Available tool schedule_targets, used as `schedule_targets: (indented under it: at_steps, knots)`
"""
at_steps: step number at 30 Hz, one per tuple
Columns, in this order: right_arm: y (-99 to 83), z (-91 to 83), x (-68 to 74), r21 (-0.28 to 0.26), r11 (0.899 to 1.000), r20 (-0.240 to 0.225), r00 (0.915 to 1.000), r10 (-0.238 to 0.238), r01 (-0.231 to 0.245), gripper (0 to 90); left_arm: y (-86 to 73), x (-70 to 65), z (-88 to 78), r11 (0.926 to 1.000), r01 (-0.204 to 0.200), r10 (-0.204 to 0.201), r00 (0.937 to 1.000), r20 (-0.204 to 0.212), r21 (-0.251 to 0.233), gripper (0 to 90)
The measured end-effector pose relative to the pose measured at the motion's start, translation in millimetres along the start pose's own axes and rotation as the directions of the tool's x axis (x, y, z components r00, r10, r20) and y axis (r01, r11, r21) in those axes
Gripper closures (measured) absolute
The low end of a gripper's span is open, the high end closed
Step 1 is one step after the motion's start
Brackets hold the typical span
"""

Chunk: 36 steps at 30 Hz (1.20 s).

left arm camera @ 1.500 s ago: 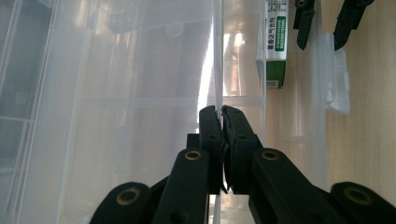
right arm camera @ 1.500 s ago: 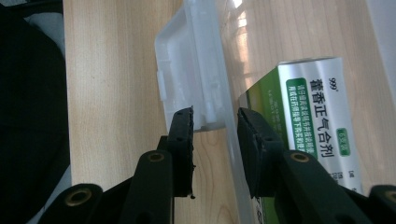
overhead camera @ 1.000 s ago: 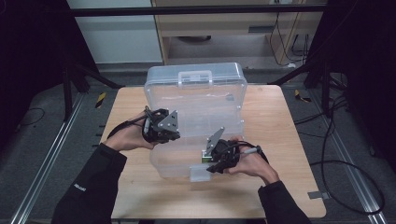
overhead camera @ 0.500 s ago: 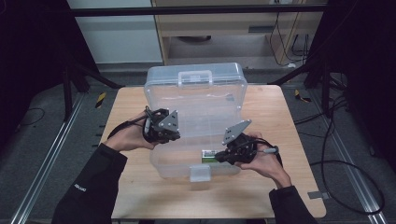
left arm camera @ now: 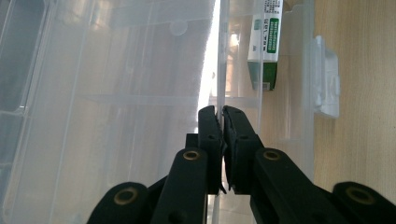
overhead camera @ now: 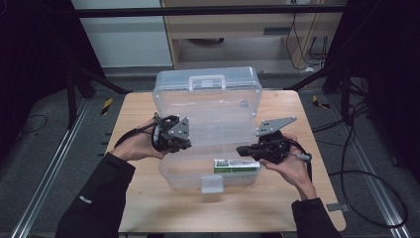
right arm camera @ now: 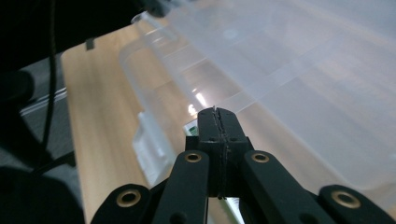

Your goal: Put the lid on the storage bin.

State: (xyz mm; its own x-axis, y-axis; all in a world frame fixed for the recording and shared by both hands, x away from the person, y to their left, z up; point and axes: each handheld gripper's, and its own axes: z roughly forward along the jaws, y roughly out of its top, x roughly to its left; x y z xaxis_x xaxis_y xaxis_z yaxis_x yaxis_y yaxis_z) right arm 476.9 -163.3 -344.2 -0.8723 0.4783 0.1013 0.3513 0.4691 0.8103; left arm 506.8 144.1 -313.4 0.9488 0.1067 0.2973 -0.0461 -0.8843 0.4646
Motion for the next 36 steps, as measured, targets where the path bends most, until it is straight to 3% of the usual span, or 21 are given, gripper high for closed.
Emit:
schedule_targets:
  at_steps: [7, 11, 13, 21, 25, 27, 36]
  knots:
    - [1.5, -12.0, -8.9, -0.128, 0.990, 0.061, 0.9961, 0.064, -0.056, 90.0, 0.1, -0.5, 0.1, 1.0000, -0.002, 0.002, 1.0000, 0.003, 0.002, 85.8]
    - [3.7, -17.6, -18.3, -0.200, 0.976, 0.123, 0.9858, 0.114, -0.088, 90.0, -0.2, -1.1, 0.4, 1.0000, -0.001, 0.001, 1.0000, 0.003, 0.001, 85.8]
    - [4.8, -19.1, -25.2, -0.229, 0.968, 0.162, 0.9763, 0.144, -0.104, 90.0, -0.4, -1.3, 0.4, 1.0000, 0.001, -0.001, 1.0000, 0.004, 0.000, 85.7]
    - [11.0, -16.1, -40.7, -0.281, 0.949, 0.214, 0.9546, 0.207, -0.143, 90.0, -2.1, -2.6, 0.6, 1.0000, 0.002, -0.001, 1.0000, 0.005, -0.008, 85.5]
    - [14.5, -13.7, -49.1, -0.298, 0.940, 0.219, 0.9464, 0.237, -0.166, 90.0, -1.9, -3.8, 0.8, 1.0000, 0.002, -0.002, 1.0000, 0.007, -0.004, 85.5]
    - [14.9, -12.8, -53.1, -0.296, 0.939, 0.235, 0.9396, 0.249, -0.175, 90.0, -2.2, -4.4, 1.0, 1.0000, 0.002, -0.002, 1.0000, 0.005, -0.006, 85.4]
    - [11.8, -10.7, -60.9, -0.315, 0.927, 0.246, 0.9258, 0.287, -0.204, 90.0, -2.7, -6.9, 1.8, 1.0000, -0.004, 0.004, 0.9999, 0.010, -0.004, 85.2]
